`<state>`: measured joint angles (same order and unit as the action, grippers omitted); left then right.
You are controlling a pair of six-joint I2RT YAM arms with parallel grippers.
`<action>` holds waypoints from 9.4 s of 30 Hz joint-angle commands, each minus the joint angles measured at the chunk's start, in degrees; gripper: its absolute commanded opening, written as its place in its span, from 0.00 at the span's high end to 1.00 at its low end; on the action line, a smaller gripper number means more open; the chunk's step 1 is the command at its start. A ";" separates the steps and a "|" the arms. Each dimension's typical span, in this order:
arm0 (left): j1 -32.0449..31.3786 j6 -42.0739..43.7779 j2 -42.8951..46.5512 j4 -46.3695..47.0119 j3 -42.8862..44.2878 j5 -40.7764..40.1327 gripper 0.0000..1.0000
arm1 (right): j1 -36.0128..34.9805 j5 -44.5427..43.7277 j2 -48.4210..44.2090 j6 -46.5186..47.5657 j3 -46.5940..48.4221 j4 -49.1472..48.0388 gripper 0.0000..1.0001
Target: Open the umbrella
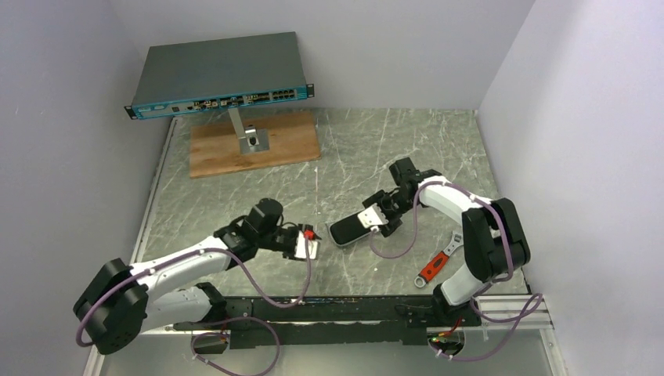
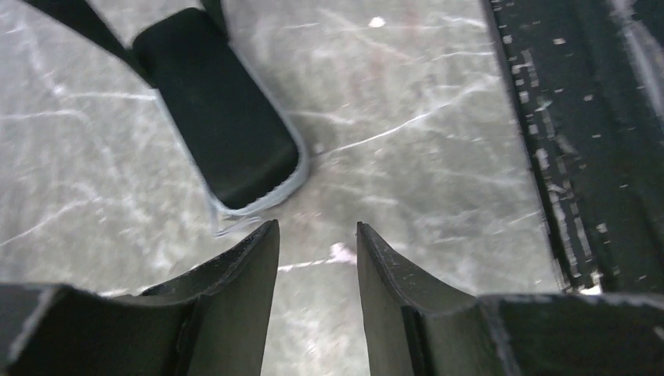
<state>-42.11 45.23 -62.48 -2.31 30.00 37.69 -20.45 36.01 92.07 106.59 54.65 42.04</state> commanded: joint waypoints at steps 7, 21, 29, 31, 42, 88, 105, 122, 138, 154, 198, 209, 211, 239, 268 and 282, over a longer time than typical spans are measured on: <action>-7.20 -13.19 -14.12 19.35 -2.13 -4.40 0.55 | 1.27 -1.79 -4.17 10.61 -7.62 4.61 0.56; -5.40 -21.93 -27.11 27.54 3.25 -5.03 0.54 | 0.88 1.24 -0.71 11.39 -4.16 8.21 0.58; -0.21 -20.81 -27.13 26.60 3.36 -6.75 0.54 | 0.85 1.94 -0.70 12.87 -4.57 8.91 0.60; 0.37 -18.91 -26.83 26.85 3.55 -6.07 0.54 | 0.89 2.20 -0.79 13.23 -4.88 8.84 0.60; 0.19 -6.61 -28.67 23.70 7.13 2.27 0.55 | 0.95 2.49 0.55 13.40 -4.03 8.56 0.61; -6.08 -38.83 -25.88 35.41 -0.49 -17.69 1.00 | 4.36 3.50 -0.24 -48.98 -1.60 -10.32 1.00; 2.20 -45.98 -37.56 35.81 8.20 -13.53 1.00 | 0.85 4.34 -4.27 -87.76 -2.25 -14.93 0.40; 5.22 -36.25 -40.61 31.68 13.82 -5.89 1.00 | 3.03 5.42 14.80 -102.97 19.80 -17.50 0.19; 4.13 -37.44 -41.55 31.91 14.69 -6.20 1.00 | -1.68 -1.69 16.01 -110.02 12.67 -24.99 0.32; -8.15 -41.66 -35.95 30.95 6.50 -8.12 1.00 | 3.69 -6.85 15.26 -119.12 8.90 -33.76 0.79; 0.08 -22.69 -37.63 23.46 15.06 -5.25 1.00 | 7.85 16.90 8.41 -51.14 17.40 -0.90 0.15; -0.40 -23.26 -35.26 23.98 13.18 -4.61 1.00 | 6.81 4.07 8.13 -51.79 6.13 -12.64 0.17; -0.93 -23.17 -34.42 24.10 12.58 -4.66 1.00 | 6.72 1.72 8.12 -53.02 5.23 -14.26 0.17; 0.36 -37.59 -35.20 28.74 11.01 -11.10 1.00 | 12.39 -0.13 5.17 -67.96 2.64 -4.33 0.23; 4.64 -28.08 -39.33 26.02 17.01 -3.87 1.00 | 9.55 10.79 12.20 -69.28 12.08 -3.00 0.58; 1.62 -29.97 -33.42 27.79 8.60 -3.67 1.00 | 11.02 6.16 10.47 -80.38 6.41 -11.18 1.00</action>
<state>-38.28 17.06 -97.80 25.43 39.55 31.62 -9.85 51.05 103.15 30.92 64.53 38.87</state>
